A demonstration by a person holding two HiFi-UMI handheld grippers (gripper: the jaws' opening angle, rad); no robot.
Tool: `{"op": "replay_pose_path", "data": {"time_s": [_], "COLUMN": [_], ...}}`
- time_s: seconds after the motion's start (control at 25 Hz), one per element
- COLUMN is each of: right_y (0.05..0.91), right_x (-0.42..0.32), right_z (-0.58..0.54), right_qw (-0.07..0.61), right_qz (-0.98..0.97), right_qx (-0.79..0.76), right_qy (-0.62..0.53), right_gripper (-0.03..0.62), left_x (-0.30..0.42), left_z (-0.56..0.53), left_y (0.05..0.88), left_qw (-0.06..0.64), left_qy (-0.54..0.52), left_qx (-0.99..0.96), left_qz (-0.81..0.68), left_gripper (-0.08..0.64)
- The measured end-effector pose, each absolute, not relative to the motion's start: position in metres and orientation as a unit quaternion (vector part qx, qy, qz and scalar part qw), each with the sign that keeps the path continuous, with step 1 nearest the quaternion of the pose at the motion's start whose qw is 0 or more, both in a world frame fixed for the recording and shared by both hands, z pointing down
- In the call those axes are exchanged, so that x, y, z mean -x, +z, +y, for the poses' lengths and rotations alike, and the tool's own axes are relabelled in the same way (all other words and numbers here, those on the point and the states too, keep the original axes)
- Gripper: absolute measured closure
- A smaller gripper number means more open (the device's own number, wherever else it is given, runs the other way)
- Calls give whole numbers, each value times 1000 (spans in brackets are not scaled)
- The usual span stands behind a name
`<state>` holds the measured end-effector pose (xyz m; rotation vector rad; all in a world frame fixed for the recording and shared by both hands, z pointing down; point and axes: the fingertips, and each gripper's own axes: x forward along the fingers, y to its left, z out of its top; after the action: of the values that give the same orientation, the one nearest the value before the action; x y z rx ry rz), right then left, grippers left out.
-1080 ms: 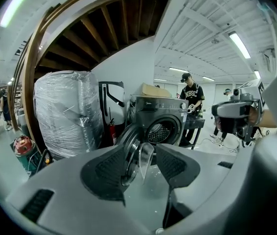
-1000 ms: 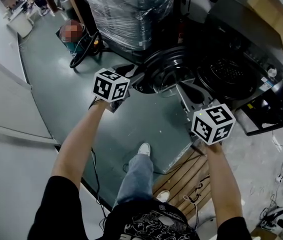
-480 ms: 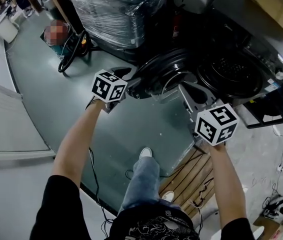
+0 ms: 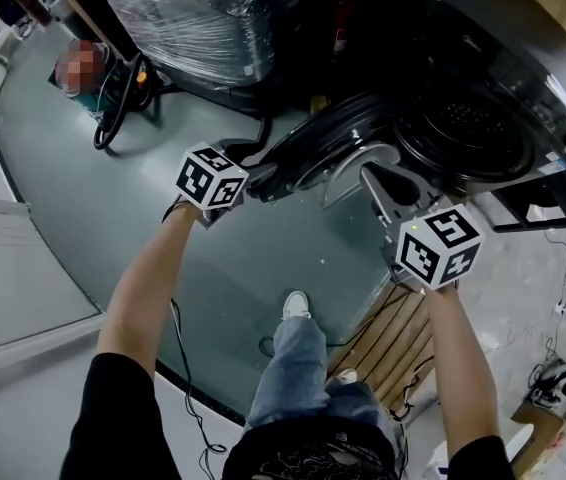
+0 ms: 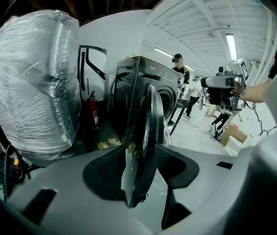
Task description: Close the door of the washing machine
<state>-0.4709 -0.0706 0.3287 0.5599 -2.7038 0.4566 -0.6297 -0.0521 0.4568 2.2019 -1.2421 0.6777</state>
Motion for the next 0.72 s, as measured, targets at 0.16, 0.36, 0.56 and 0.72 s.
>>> {"op": "replay_pose_path", "data": {"time_s": [0.16,0.36,0.56,0.72], "right_y": [339,348,353,357], "right_x": [471,466,457,440], "right_z": [-75,-79,-80,-82], "right_qw": [179,187,187,184], "right_qz": [-947,-940,-936,-933], "right_qx": [-208,-222,-233,-242], "right_qy": [169,178,185,191], "right_gripper": [569,569,569,569], "left_x": [625,622,617,607], "left_z": [-52,-54,-49,-43], "left_y": [465,466,467,469], "left_qw": [258,245,257,263], "left_qy": [257,263,261,267], "left_qx": [-825,-830,-828,-826], "left_qz": [-433,-427,-425,-420], "left_gripper": [390,462,462,462]}}
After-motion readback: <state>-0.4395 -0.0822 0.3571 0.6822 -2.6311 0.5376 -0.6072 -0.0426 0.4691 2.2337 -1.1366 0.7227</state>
